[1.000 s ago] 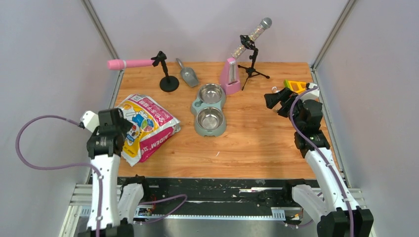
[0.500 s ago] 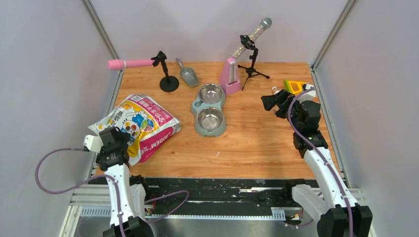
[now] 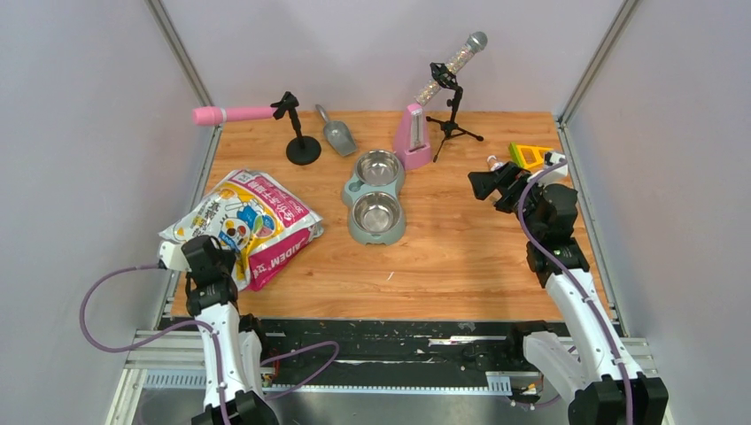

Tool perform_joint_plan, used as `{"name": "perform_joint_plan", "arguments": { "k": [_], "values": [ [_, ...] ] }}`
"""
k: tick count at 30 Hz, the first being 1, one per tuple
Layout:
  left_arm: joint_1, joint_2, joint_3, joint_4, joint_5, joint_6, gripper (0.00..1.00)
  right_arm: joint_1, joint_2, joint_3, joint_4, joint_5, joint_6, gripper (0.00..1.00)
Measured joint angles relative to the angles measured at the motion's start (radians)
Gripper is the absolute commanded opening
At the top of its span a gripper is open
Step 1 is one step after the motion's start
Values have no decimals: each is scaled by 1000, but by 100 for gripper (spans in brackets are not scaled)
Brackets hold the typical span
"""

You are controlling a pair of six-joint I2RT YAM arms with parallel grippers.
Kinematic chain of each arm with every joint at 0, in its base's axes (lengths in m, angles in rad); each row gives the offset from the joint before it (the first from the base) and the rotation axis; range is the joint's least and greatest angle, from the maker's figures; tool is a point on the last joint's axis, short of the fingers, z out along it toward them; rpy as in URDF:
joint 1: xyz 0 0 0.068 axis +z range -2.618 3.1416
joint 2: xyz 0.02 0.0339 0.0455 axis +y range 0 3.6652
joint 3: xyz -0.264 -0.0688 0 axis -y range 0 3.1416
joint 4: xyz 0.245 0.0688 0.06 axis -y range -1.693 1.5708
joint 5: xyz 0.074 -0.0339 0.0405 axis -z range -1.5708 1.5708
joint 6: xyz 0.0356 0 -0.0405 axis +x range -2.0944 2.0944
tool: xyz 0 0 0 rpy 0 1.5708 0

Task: Serve the pet food

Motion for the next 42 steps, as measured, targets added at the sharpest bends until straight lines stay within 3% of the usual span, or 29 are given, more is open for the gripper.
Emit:
{"name": "perform_joint_plan", "arguments": {
  "k": [9,18,23,37,42],
  "values": [
    [-3,-88,42,-113,163,67,0,0,-1,-14,5,-16,8,98],
    [-235,-205,130,-302,330,74,0,0,13,-14,15,-51,16,97],
    [-273,-217,251,-385,381,78,0,0,13,-14,15,-56,15,97],
    [-319,-15,566,-560,565,184,0,0,10,-14,15,-56,15,97],
    [-509,83,607,-507,542,204,0,0,9,-14,15,-54,14,97]
  ]
}}
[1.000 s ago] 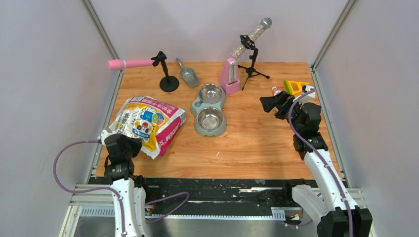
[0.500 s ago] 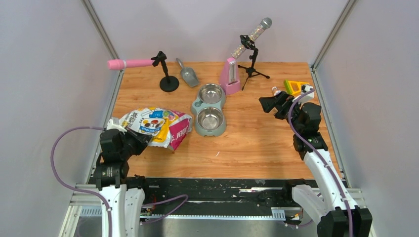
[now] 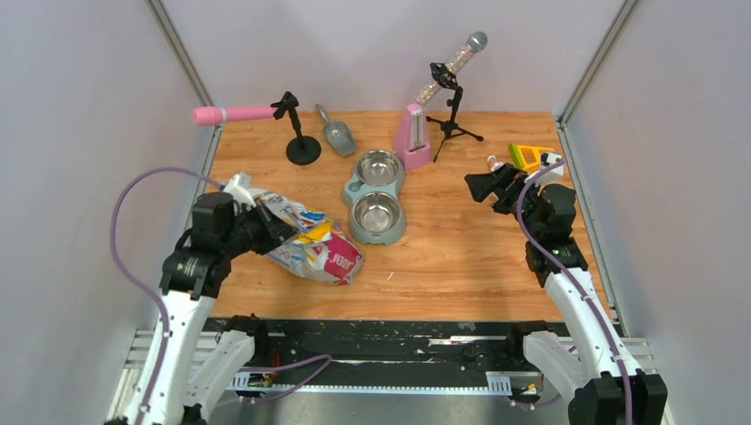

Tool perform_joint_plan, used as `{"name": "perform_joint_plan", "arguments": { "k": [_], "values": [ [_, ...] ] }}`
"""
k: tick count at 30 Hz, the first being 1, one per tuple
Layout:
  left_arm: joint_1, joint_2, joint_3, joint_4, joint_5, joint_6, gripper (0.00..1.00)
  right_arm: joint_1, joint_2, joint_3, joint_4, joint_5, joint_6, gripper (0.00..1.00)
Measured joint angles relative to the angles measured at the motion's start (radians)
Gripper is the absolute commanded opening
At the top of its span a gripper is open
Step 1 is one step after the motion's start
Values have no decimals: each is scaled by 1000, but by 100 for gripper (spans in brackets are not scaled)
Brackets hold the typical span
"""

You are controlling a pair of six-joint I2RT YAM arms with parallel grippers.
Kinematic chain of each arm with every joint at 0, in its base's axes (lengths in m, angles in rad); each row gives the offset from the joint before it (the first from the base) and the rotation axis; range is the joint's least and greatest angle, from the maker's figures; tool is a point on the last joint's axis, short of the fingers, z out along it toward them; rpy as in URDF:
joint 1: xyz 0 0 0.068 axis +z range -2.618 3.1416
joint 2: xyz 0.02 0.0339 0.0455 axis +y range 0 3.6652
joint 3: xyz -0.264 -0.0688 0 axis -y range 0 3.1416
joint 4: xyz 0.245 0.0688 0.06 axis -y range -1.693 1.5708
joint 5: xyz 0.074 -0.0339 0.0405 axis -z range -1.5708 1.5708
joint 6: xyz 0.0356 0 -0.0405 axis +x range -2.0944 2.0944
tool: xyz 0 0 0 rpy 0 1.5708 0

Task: Serve the pet food

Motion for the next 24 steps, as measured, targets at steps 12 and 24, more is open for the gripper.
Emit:
{"name": "perform_joint_plan", "arguments": {
  "k": [12,24],
  "values": [
    [-652,513,264,179,-120,192,0,0,-77,0,-2,63,-25,98],
    [-815,787,438,284,85,322,0,0,-102,0,-2,77,-29,97]
  ]
}}
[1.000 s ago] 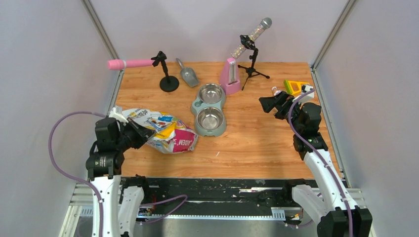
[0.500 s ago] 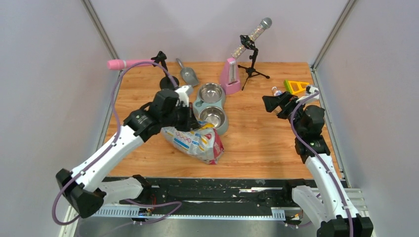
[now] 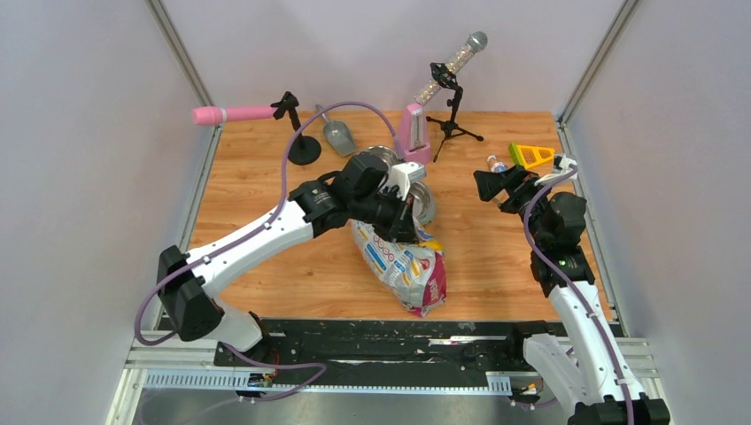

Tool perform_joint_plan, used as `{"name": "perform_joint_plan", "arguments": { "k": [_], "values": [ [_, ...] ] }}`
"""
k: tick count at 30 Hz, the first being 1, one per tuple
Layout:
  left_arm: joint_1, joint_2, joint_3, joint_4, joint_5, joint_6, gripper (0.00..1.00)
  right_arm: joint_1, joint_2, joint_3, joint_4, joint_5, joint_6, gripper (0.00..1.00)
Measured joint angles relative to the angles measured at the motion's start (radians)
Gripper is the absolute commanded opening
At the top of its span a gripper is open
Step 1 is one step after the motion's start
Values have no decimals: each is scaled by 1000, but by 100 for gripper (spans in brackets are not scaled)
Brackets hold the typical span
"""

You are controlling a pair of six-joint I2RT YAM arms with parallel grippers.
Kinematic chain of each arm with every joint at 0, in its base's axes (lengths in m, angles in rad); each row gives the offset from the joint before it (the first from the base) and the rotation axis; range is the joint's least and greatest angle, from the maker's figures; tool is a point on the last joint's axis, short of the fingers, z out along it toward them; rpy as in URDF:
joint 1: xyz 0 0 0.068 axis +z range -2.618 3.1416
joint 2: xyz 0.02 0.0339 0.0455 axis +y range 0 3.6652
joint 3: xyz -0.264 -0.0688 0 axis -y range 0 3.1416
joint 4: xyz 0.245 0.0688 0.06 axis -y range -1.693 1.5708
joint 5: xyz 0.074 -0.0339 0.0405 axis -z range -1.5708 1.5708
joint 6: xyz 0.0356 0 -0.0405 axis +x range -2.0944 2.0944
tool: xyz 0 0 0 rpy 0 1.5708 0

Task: Serve the pet food

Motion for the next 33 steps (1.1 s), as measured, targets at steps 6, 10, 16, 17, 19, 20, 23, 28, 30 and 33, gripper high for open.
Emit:
{"name": "perform_joint_plan", "arguments": {
  "k": [6,10,16,17,19,20,23,28,30,33],
  "values": [
    [-28,62,48,21,31,42,0,0,0,0,-27,3,3,98],
    [-29,66,55,18,11,58,0,0,0,1,-69,8,7,98],
    [-42,65,77,5,-89,63,67,0,0,11,-139,-3,9,98],
    [-43,61,82,6,-104,71,92,0,1,13,-142,-6,9,98],
    [-45,35,83,21,-138,55,99,0,8,24,-158,-22,11,98],
    [-45,21,81,30,-150,60,99,0,14,29,-163,-32,11,98],
    [-44,-48,57,60,-199,56,100,0,40,61,-180,-91,10,97],
    [-44,-192,-18,72,-335,45,100,0,97,143,-214,-256,-9,94],
    [-44,-248,-47,69,-410,32,100,0,130,192,-228,-332,-16,93],
    [-44,-348,-101,50,-560,-4,100,32,185,283,-270,-405,-40,92]
  ]
}}
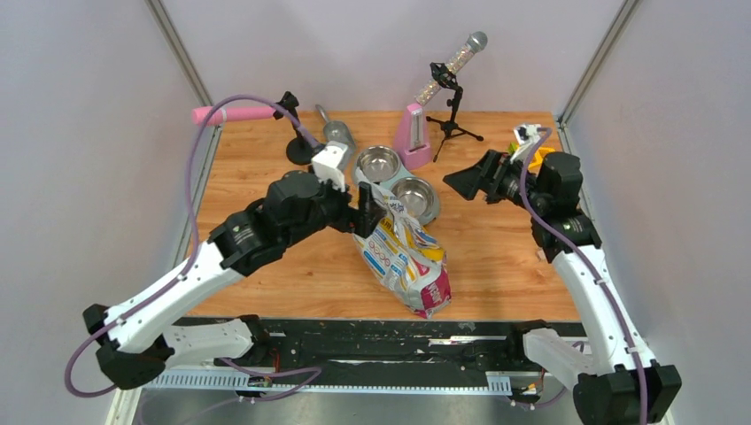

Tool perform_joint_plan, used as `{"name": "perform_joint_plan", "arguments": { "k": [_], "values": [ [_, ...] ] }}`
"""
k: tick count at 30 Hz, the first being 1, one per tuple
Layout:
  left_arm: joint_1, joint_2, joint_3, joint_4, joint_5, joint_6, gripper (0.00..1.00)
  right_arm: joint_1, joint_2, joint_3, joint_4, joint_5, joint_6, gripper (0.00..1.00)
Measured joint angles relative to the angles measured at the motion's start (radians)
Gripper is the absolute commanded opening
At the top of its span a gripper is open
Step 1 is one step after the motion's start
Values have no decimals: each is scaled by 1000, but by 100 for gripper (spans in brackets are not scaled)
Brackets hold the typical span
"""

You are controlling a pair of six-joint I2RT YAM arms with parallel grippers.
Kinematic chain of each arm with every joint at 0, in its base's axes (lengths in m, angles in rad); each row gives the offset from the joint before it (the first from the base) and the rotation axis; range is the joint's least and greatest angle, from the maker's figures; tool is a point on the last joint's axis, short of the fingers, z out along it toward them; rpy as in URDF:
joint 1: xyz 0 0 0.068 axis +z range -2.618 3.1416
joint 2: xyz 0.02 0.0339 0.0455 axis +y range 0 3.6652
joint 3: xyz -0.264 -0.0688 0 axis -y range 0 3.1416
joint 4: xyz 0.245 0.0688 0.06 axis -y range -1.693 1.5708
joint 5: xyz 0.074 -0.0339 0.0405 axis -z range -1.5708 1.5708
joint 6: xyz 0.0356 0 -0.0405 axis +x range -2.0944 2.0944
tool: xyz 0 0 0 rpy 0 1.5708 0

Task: Serve the pet food

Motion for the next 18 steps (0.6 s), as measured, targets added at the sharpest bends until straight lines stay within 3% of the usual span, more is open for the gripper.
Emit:
{"name": "perform_joint_plan", "arguments": {
  "k": [7,18],
  "values": [
    [4,-185,-150,-101,-308,-145,100,332,117,233,-182,61,-147,92],
    [4,-277,-282,-159,-352,-220,100,650,348,532,-539,417,-234,76]
  ]
}}
